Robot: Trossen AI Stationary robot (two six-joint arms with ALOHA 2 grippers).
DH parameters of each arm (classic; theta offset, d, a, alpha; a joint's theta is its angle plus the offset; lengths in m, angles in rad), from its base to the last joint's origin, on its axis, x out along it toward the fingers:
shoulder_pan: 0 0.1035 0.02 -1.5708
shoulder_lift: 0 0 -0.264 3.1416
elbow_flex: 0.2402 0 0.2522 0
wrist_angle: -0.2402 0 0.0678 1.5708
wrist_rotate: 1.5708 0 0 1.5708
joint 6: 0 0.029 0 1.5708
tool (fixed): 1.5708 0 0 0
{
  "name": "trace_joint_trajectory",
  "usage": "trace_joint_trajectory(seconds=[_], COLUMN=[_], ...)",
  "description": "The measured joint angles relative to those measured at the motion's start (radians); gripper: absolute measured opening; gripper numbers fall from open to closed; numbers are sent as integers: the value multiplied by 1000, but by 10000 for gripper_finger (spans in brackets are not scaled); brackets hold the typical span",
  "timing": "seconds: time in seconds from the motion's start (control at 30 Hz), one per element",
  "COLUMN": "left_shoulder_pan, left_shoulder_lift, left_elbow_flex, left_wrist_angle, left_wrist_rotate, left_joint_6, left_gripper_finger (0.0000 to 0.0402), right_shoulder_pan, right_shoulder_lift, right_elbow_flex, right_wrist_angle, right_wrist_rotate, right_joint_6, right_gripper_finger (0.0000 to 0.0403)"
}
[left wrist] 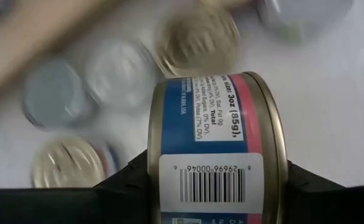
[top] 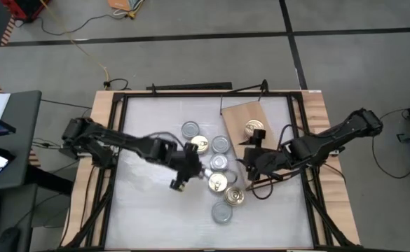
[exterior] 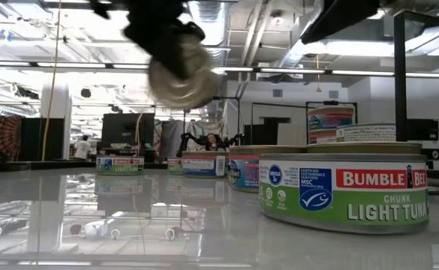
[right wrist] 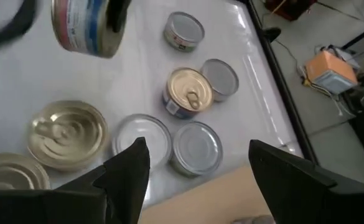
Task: Stack canned seafood by type on shelf
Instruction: Stack the blue tuna can on the other blue tuna can on the shelf
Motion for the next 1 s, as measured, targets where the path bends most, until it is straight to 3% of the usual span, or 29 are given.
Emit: trace_joint_trajectory(seconds=[0.17,0.33,0.5,0.73,1.0], left_shoulder_pan=[116,215,328,467,498], left_shoulder_lift=[-17,-17,-9,109,312], left_elbow_flex=[-74,-130,-152,-132,58], left_wrist_angle=[265,558,820,1143,1151], left_wrist_rotate=[111,184,252,422,525], left_joint_6=[28,69,7,-365,-617], left_gripper_finger=[172,175,176,178,179], right_shoulder_pan=[-64,-112,-141,-208,-274], right_shoulder_lift=[-123,-295,-438,-559,-599], right_elbow_flex=[-116,-225,-315,-339,-339], right_wrist_angle=[16,95,196,218,248], right_wrist_rotate=[-5,-102,-174,-169,-158], right_joint_6=[-4,23,7,-1,-5], right_gripper_finger=[306,306,306,306,306])
